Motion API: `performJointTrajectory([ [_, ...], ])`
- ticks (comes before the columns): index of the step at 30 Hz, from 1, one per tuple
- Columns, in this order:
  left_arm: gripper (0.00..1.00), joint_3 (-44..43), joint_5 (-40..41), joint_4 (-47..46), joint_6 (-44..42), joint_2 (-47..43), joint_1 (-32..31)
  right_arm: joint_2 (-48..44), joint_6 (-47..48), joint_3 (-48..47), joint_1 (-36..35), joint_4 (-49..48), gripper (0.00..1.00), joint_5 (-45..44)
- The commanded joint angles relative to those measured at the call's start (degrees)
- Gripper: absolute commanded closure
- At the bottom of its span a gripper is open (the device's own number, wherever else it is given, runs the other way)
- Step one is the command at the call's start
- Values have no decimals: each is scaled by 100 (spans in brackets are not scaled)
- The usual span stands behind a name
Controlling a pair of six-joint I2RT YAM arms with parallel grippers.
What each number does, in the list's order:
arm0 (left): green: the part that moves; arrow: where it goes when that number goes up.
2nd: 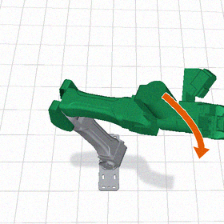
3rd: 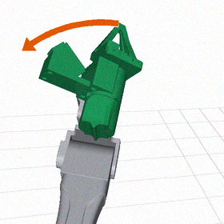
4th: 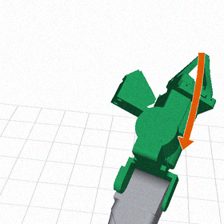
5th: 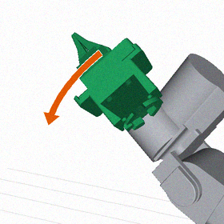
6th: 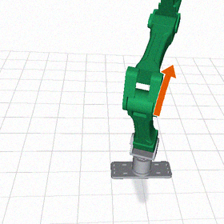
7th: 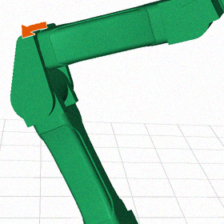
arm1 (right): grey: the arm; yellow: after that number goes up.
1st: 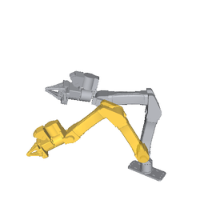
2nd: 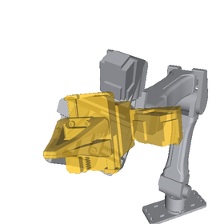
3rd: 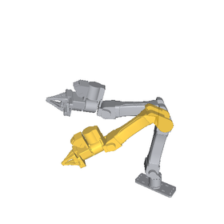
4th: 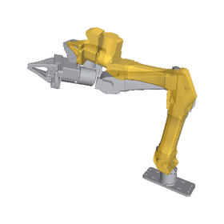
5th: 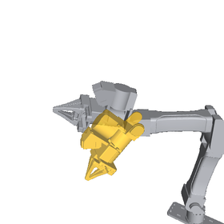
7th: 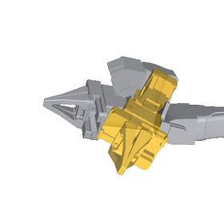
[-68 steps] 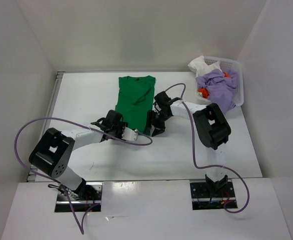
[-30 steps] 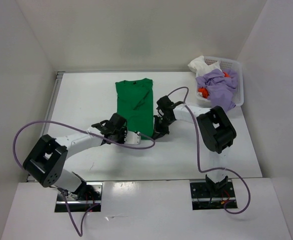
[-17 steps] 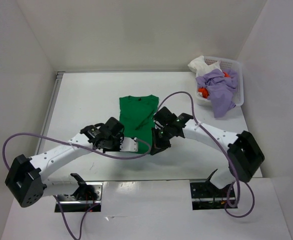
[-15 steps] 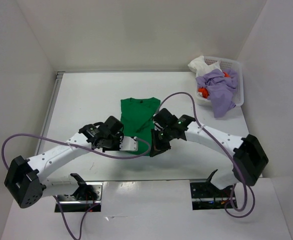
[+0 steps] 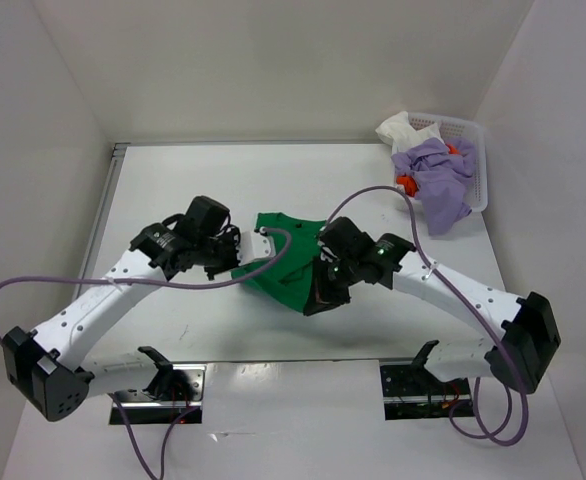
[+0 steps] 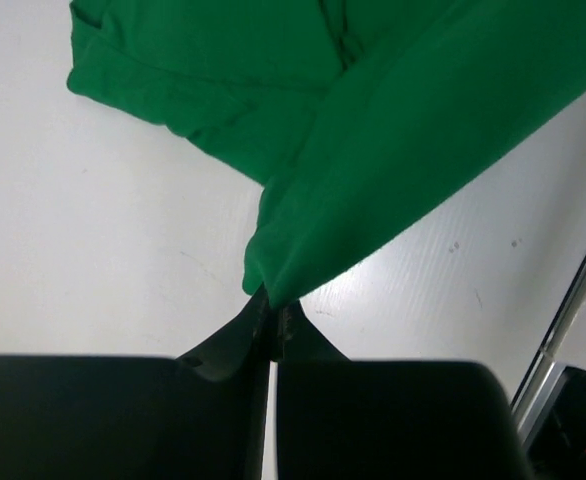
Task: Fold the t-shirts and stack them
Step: Fold the long partially folded tshirt into a neat square
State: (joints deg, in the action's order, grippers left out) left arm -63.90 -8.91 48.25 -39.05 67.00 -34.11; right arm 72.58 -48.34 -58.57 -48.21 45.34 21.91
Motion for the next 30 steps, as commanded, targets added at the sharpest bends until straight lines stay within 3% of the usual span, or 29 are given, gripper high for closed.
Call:
performJointTrajectory([
  [1,100,-351,-226,-289,406,269,89,230,358,-286,476,273,100,85],
  [14,100,-1537,556,-1432,661,2104,299,1663,1713,-1481,2156,379,100,524],
  [22,100,-2275,680,-1652,1048,3080,475,2357,1968,-1842,2640,186,100,780],
  [30,100,-2583,680,-1881,1163,3494,528,2822,1968,-2027,3053,-113,100,973],
])
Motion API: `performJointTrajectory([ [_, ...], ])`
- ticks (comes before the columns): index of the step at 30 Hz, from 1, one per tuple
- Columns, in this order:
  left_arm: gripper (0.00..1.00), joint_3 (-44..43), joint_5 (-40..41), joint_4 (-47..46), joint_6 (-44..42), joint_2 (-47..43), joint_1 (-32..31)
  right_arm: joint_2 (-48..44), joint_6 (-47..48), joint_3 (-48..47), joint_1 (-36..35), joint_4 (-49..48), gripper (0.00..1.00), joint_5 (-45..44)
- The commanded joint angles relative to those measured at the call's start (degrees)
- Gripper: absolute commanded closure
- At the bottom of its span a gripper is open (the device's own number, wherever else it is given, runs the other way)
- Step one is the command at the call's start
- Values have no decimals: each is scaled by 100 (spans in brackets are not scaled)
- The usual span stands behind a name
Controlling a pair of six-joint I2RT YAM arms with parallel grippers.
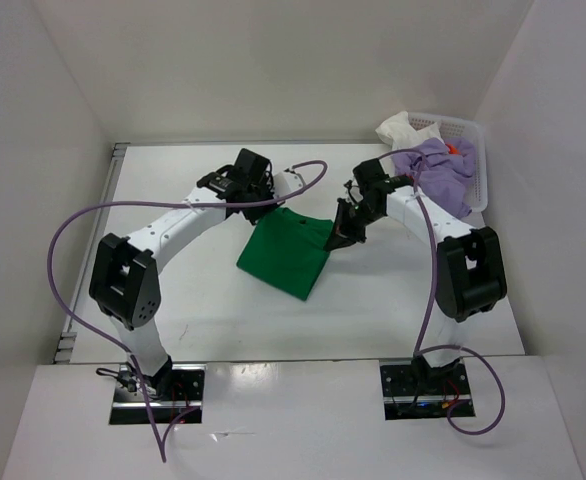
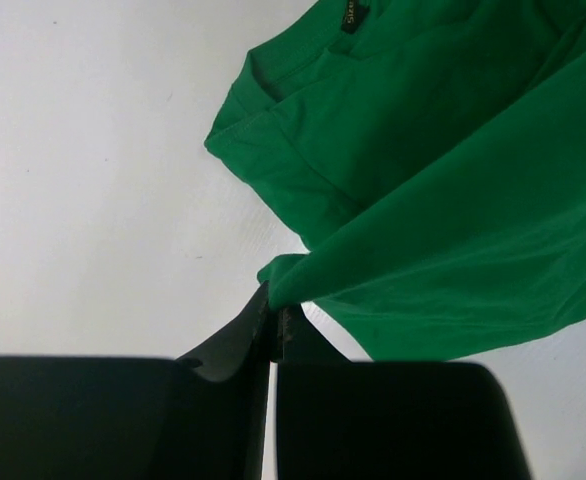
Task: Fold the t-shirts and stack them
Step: Fold the long partially folded tshirt into a neat square
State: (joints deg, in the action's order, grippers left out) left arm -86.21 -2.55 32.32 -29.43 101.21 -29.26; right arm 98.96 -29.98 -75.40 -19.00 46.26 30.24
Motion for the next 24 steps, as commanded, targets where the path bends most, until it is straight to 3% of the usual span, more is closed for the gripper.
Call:
performJointTrajectory([
  [1,100,-422,44,-287,201,135,43,238,185,-431,134,-205,100,140],
  [14,100,-686,96,-779,254,504,43,528,71,-792,467,-433,100,193],
  [18,89,-800,299,-1148,139,812,43,774,18,-792,591,-644,100,193],
  [24,84,-1722,422,-1175,139,1725,43,1292,-245,-933,837,-1197,98,52],
])
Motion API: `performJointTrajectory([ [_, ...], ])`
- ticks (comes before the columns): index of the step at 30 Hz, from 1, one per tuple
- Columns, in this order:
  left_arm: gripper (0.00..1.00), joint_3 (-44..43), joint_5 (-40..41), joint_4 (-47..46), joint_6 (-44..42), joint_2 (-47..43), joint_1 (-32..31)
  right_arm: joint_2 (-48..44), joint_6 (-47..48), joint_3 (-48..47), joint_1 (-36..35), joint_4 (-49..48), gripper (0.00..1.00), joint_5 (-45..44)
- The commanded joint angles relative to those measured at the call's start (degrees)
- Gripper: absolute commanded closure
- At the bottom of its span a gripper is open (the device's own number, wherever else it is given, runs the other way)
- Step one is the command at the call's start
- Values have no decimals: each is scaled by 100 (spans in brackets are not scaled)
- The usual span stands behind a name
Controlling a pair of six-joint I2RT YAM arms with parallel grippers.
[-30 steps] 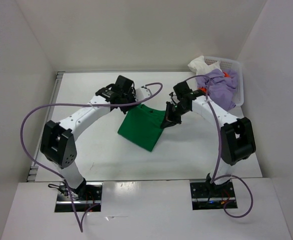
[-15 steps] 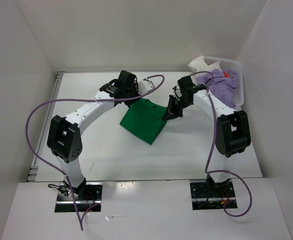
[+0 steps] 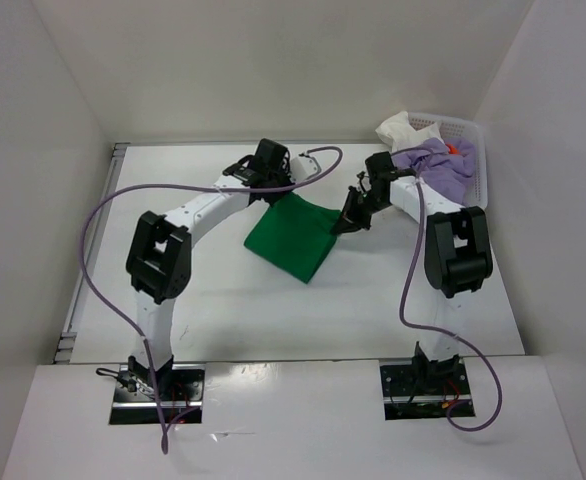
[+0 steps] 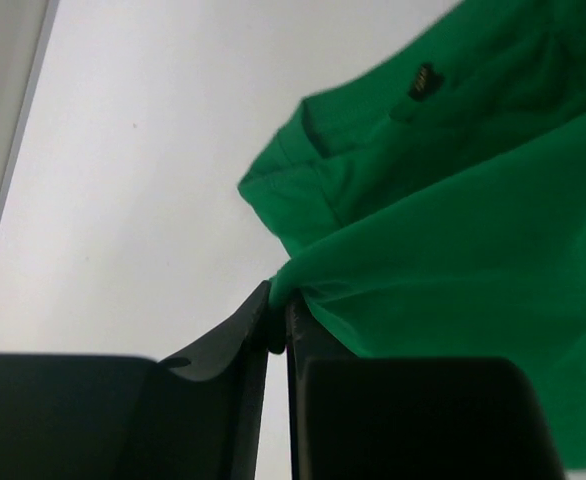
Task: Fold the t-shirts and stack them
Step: Fold the long partially folded tshirt into a neat square, then put the neatly folded tshirt into the corner of the board with the left arm
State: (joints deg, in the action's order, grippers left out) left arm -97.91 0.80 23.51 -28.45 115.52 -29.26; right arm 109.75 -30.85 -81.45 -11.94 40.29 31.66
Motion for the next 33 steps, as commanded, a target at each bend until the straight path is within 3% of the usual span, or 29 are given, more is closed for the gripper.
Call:
performJointTrajectory([
  [1,84,-676,87,-294,41,530,104,283,-158,-467,183,-671,89,-142],
  [2,82,-781,139,-294,111,628,104,362,-228,-529,184,-733,84,-256],
  [5,72,-984,140,-408,234,848,157,652,-228,-810,236,-883,81,-641],
  [6,55,-985,201,-478,234,849,209,774,-228,-872,236,-935,79,-774],
  [7,45,-1037,201,-479,391,901,210,828,-228,-1012,236,-936,73,-888],
  [9,34,-1090,359,-479,445,954,210,828,-228,-1127,236,-936,70,-1230],
  [13,30,-1256,553,-356,770,893,429,566,-167,-1242,184,-883,69,-1592],
  [16,30,-1423,89,231,1139,639,763,135,-36,-1076,-105,-655,69,-2075],
  [19,25,-1240,-1141,863,1035,428,895,-199,-105,-619,-448,-715,78,-2278],
  [20,24,-1083,-1343,927,973,340,895,-200,-105,-391,-510,-777,87,-2278],
  [23,23,-432,-1715,779,973,269,843,-122,-351,-135,-642,-1014,100,-1866],
  [33,14,-150,-2084,515,1464,401,843,819,-360,-134,-572,-1269,100,-2163],
])
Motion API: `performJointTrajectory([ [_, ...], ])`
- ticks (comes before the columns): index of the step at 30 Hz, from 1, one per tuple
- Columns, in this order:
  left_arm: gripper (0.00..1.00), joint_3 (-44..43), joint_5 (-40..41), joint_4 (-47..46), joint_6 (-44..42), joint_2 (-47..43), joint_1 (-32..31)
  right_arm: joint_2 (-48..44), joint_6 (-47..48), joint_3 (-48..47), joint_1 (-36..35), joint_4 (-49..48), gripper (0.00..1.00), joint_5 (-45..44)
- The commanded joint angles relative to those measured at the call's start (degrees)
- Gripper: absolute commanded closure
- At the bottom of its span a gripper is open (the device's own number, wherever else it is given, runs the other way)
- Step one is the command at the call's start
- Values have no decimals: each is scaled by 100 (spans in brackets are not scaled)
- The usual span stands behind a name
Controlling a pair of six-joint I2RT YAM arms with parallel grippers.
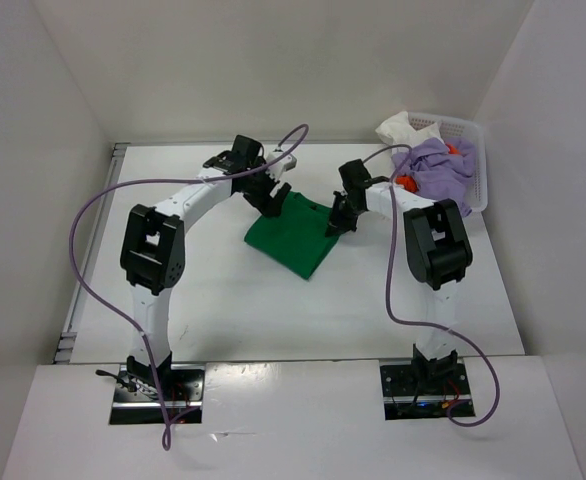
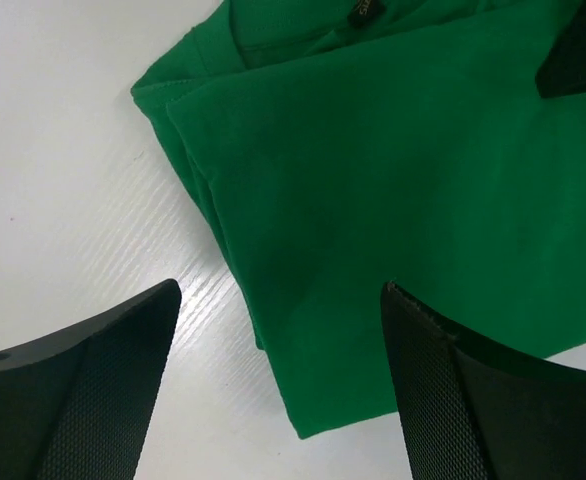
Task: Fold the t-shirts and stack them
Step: Put the neatly folded tshirt into the corner of the board with the left arm
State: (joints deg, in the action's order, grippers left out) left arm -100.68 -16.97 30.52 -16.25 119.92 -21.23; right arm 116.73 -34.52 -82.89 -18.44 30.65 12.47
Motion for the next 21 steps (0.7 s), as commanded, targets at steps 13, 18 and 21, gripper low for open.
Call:
performJointTrajectory([
  [13,9,321,494,-355,773,374,93,553,446,-834,130,99,100,-728],
  [18,10,382,265,-231,834,603,93,439,551,-948,130,169,100,-728],
  [21,16,505,37,-170,896,656,93,298,552,-1053,130,291,100,-728],
])
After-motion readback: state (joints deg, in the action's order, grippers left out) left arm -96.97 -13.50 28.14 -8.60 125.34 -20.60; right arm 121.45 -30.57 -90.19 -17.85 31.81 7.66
